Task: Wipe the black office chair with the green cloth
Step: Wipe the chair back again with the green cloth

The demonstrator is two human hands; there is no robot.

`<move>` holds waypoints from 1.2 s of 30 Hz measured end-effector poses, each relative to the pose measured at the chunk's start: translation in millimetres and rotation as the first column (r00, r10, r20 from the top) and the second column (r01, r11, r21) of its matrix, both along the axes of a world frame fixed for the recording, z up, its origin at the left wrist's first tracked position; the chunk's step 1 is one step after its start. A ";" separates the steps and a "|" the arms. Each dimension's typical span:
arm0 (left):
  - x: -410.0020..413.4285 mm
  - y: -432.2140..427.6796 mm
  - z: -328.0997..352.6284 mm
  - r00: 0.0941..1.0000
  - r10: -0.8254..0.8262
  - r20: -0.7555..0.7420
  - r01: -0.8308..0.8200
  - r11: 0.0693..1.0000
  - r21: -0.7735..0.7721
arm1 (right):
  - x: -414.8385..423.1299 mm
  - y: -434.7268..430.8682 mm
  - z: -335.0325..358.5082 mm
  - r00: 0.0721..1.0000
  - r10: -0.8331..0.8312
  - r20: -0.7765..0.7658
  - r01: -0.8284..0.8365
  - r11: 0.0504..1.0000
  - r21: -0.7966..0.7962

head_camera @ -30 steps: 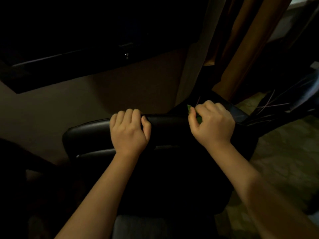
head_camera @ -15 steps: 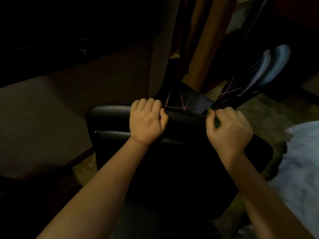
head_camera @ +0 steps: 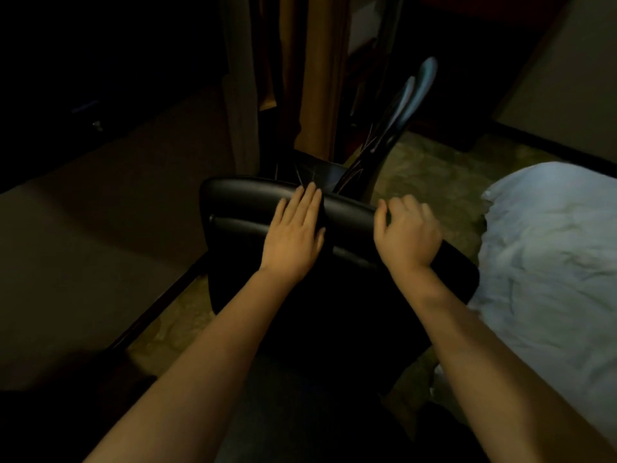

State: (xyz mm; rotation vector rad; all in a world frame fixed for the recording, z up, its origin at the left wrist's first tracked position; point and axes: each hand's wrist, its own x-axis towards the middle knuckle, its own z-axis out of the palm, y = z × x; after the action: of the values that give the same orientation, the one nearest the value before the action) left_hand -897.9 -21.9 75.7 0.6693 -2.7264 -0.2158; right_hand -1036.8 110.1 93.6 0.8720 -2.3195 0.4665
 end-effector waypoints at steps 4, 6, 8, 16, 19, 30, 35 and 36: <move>-8.5 29.5 -2.6 0.993 0.120 0.010 -0.120 0.993 0.017 | -9.5 20.2 -1.0 0.992 0.116 0.050 -0.117 0.993 0.010; -11.8 47.0 0.5 0.977 0.214 0.009 -0.215 0.975 0.062 | -14.6 27.2 3.7 0.977 0.194 0.084 -0.198 0.980 0.039; -9.8 67.1 5.3 0.956 0.293 0.020 -0.294 0.950 0.102 | -14.6 32.5 12.1 0.950 0.271 0.157 -0.286 0.955 0.078; 27.6 127.8 34.3 0.917 0.385 0.102 -0.394 0.915 0.092 | -20.5 76.5 26.1 0.896 0.289 0.338 -0.343 0.932 0.113; 42.0 149.1 42.8 0.922 0.365 0.128 -0.377 0.922 0.086 | -14.4 106.4 26.5 0.915 0.215 0.342 -0.265 0.958 0.106; 85.1 253.9 56.2 0.988 0.115 0.106 -0.129 0.981 0.145 | 46.5 261.7 37.1 0.887 -0.063 0.457 0.000 0.991 0.136; 110.8 294.9 62.0 0.995 0.039 0.096 -0.055 0.985 0.165 | 82.1 315.2 44.4 0.935 0.075 0.347 -0.091 0.995 0.030; 114.9 301.0 62.1 0.995 0.041 0.091 -0.057 0.982 0.179 | 86.2 320.8 46.1 0.942 0.118 0.313 -0.133 0.991 0.027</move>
State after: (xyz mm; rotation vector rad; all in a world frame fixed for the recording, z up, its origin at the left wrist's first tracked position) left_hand -783.0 279.1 137.8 0.8123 -2.7920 -0.4375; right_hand -950.5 430.9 139.7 1.0378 -2.5784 0.6456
